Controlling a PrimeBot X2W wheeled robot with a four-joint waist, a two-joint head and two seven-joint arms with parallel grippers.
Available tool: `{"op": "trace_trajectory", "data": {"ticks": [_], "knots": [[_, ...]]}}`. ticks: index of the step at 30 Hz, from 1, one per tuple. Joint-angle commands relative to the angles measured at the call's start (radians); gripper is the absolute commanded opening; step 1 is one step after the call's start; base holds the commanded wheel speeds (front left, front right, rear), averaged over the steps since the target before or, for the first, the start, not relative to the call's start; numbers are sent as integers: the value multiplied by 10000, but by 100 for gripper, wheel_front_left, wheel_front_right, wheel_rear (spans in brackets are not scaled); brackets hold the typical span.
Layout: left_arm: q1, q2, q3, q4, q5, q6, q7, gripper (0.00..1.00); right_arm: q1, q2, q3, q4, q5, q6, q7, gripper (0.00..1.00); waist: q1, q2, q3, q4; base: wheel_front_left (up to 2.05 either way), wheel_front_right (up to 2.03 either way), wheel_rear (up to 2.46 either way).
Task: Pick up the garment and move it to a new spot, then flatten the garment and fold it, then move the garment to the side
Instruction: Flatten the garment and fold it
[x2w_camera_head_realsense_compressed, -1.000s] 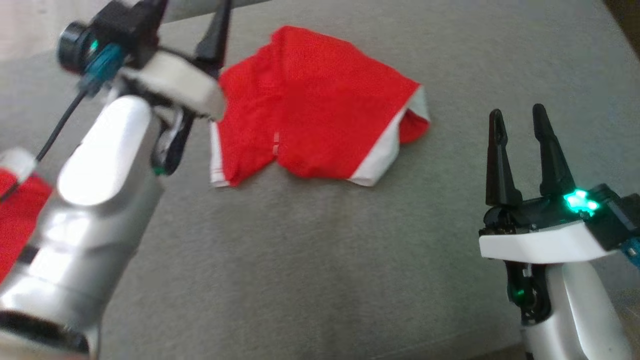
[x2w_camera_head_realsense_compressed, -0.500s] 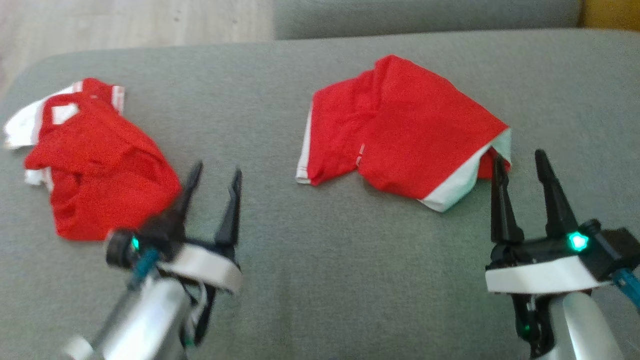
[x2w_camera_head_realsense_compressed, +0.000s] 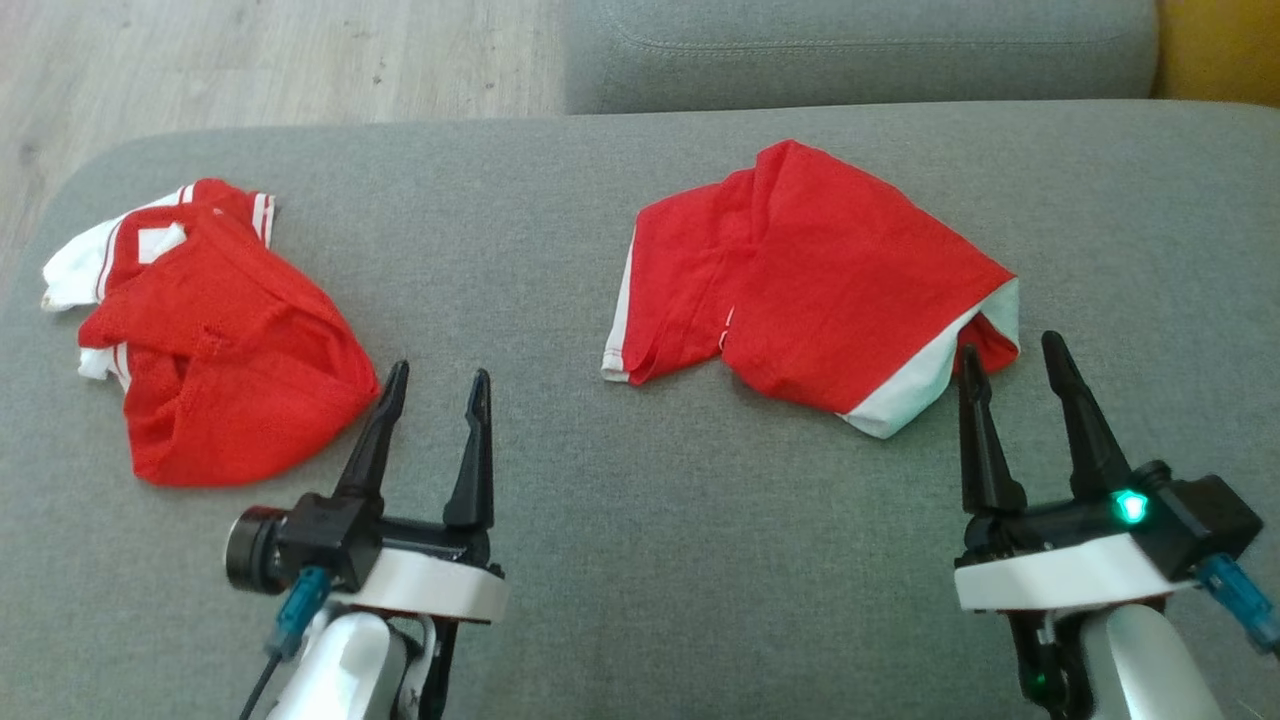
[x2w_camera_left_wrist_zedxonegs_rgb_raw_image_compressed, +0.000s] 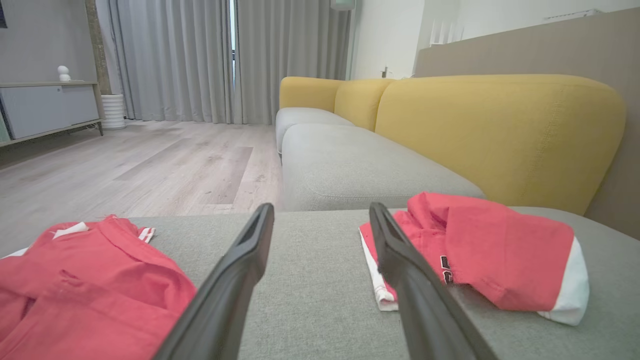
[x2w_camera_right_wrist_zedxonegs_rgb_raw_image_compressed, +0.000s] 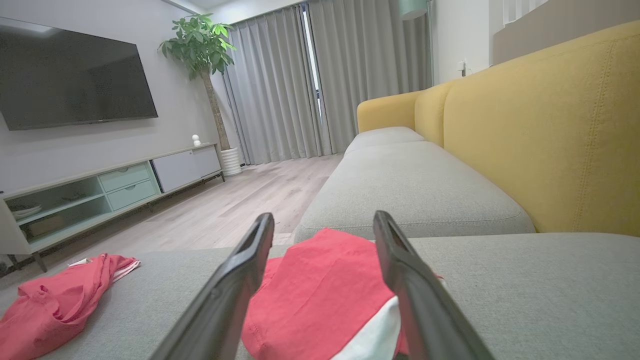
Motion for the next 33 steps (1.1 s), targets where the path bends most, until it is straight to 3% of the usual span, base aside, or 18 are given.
{"op": "trace_trajectory", "data": {"ticks": [1,7,13,23,33], "knots": [[-211,-9,509,-371,130,-94,-96,100,-164,-39,241,-287,-53,-7,-65,100,0,0,-2,-2,0,0,0],[-99,-515,1000,-318,648,-700,-96,100,-511,-39,880,40,-669,-7,-65,100,0,0,210,391,0,0,0],[-165,-816,1199,-95,893,-1096,-96,100,-1402,-39,1334,1928,-1224,-7,-36,100,0,0,582,1005,0,0,0],[-446,-1077,1818,-437,931,-1402,-97,100,-3630,-39,1014,5162,-2900,-7,1060,100,0,0,1383,1919,0,0,0],[-737,-1099,1575,-563,518,-1310,-97,100,-4859,-39,640,7041,-4439,-7,1759,100,0,0,2051,2215,0,0,0]]}}
